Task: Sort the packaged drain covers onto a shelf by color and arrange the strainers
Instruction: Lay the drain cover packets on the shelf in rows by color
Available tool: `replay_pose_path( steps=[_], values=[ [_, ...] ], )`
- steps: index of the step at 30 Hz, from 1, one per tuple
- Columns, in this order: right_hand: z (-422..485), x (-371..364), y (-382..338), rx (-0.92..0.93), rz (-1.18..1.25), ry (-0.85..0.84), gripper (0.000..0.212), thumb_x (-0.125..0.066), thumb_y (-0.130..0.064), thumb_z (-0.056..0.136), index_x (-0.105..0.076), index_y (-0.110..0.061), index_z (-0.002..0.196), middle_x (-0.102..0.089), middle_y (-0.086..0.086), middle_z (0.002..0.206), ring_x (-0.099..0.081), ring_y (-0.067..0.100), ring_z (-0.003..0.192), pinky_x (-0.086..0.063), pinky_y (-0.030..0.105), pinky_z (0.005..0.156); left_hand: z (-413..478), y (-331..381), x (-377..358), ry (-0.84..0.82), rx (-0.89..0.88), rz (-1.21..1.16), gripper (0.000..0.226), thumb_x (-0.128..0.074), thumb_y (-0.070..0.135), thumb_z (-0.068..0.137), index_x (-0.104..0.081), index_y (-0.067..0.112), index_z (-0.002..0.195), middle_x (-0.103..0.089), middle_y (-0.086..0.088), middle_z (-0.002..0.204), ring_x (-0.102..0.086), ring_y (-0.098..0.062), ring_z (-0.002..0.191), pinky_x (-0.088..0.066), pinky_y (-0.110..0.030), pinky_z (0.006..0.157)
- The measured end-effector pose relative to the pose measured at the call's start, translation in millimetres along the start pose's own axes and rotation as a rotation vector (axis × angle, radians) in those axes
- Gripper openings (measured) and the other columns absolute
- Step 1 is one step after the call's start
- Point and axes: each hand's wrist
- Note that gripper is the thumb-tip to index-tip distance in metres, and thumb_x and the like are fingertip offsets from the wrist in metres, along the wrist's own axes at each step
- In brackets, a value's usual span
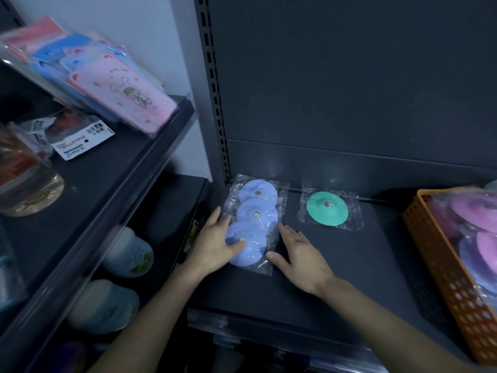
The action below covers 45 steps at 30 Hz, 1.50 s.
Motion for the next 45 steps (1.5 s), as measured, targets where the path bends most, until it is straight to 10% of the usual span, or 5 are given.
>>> replay_pose_path(
  steps=[9,28,35,40,45],
  values=[
    [9,5,7,-0.044,0.012,0.022,0.067,-0.046,-0.036,0.095,-0.013,-0.014,0.149,-0.018,0.007,0.157,-0.011,0.012,0.145,-0.016,0.020,0.112,0,8,-17,-0.059,-0.122,0.115,0.073,-0.055,0.048,0.087,-0.022,0.028,0.149,-0.003,0.000,0.160,0.008,-0.013,0.146,-0.011,-0.027,0.115],
    [-97,126,73,-0.100,-0.016,0.440,0.033,-0.056,-0.022,0.091,-0.057,-0.013,0.123,-0.039,0.009,0.147,-0.041,0.018,0.132,-0.034,0.022,0.102,2,172,-67,-0.048,-0.461,0.036,0.058,-0.060,0.038,0.088,-0.042,0.016,0.139,-0.040,0.003,0.145,-0.036,-0.009,0.133,-0.022,-0.014,0.108],
    [-155,177,138,-0.180,-0.128,0.632,0.028,-0.063,-0.014,0.079,-0.066,-0.010,0.107,-0.061,0.015,0.123,-0.067,0.032,0.091,-0.054,0.033,0.062,-6,260,-119,-0.155,-0.555,-0.044,0.062,-0.057,0.040,0.091,-0.034,0.019,0.144,-0.034,0.003,0.150,-0.031,-0.008,0.137,-0.020,-0.016,0.109],
    [-173,186,203,-0.360,-0.179,0.456,0.069,-0.047,-0.049,0.078,-0.044,-0.014,0.138,-0.035,0.020,0.147,-0.027,0.039,0.138,-0.025,0.052,0.112,-6,305,-149,-0.360,-0.433,-0.169,0.081,-0.056,0.045,0.089,-0.008,0.026,0.151,-0.027,0.009,0.153,-0.031,-0.012,0.138,-0.026,-0.021,0.107],
    [-191,187,235,-0.373,-0.030,0.443,0.081,-0.039,-0.063,0.077,-0.031,-0.021,0.145,-0.025,0.012,0.153,-0.019,0.029,0.142,-0.018,0.037,0.115,-5,329,-175,-0.430,-0.391,-0.260,0.084,-0.058,0.041,0.089,0.000,0.038,0.149,-0.024,0.027,0.142,-0.025,0.004,0.129,-0.022,-0.015,0.100]
  ],
)
Point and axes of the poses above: each hand's wrist, its own z-axis towards the middle knuckle, its own x-axis out of the back of the hand, y = z × x
